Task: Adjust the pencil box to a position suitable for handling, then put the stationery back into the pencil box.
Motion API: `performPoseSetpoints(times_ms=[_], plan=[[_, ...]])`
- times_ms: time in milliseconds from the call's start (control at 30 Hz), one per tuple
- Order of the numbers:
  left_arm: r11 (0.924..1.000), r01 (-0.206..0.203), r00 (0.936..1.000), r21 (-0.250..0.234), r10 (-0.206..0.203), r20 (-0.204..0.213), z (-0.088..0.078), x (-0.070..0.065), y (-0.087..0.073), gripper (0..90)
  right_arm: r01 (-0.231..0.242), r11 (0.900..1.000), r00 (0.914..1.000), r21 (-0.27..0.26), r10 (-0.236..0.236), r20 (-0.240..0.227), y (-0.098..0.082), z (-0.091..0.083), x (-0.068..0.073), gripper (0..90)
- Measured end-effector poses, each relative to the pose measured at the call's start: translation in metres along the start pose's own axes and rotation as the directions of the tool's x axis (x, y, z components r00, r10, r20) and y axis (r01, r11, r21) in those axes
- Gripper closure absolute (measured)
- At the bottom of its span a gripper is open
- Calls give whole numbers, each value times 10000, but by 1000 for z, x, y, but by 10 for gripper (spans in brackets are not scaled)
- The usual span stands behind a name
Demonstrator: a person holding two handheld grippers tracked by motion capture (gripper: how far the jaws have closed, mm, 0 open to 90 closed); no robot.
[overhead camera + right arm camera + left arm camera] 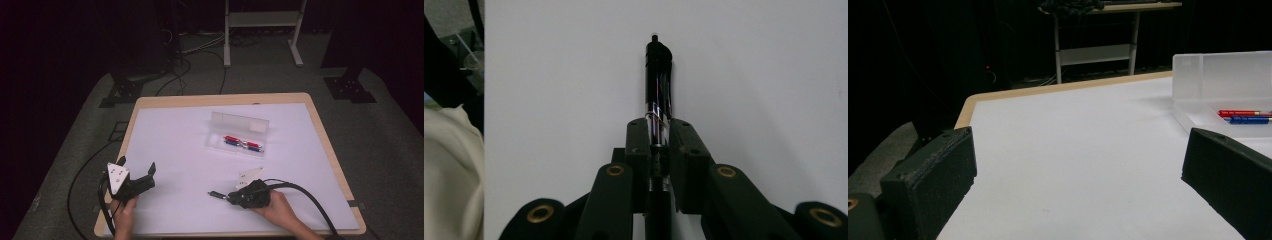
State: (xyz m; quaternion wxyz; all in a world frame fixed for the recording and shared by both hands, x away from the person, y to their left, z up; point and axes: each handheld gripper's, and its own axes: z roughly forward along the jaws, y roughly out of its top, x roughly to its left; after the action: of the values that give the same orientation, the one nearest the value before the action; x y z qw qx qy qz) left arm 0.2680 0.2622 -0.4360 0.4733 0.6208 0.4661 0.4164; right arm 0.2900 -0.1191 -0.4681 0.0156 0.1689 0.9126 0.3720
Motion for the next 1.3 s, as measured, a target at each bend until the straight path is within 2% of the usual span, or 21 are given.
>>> performPoseSetpoints(times_ms=[67,167,267,367,567,667,900,1133,1300], plan=[[10000,-21,10000,22,21,6,0,0,0,4,96,9999,10000,-76,-97,-19,2,-4,-3,787],[10000,-20,10000,11,20,-12,0,1,-1,4,-19,9995,10000,-326,19,14,9,-17,-12,787],[10000,42,10000,0,-42,-42,-1,2,0,3,30,9997,10000,-262,-29,72,11,-22,-18,787],[10000,30,10000,-28,-30,-65,-1,2,0,3,117,9994,9998,-335,-111,187,16,-33,-31,787],[9999,-138,9999,21,138,-46,0,-1,-1,4,37,9989,9993,-461,-20,374,19,-48,-46,787],[9999,-90,10000,45,90,-38,1,0,-1,4,-25,9989,9993,-467,42,366,20,-52,-51,787],[9999,-105,9999,15,105,-42,0,0,0,4,-45,9979,9974,-642,90,714,25,-69,-72,787],[9999,-112,9999,82,112,-14,2,0,-1,4,117,9985,9960,-544,-68,895,40,-80,-87,787],[10000,-84,10000,32,84,-45,1,1,-1,4,60,9987,9963,-505,-16,854,45,-78,-99,787]])
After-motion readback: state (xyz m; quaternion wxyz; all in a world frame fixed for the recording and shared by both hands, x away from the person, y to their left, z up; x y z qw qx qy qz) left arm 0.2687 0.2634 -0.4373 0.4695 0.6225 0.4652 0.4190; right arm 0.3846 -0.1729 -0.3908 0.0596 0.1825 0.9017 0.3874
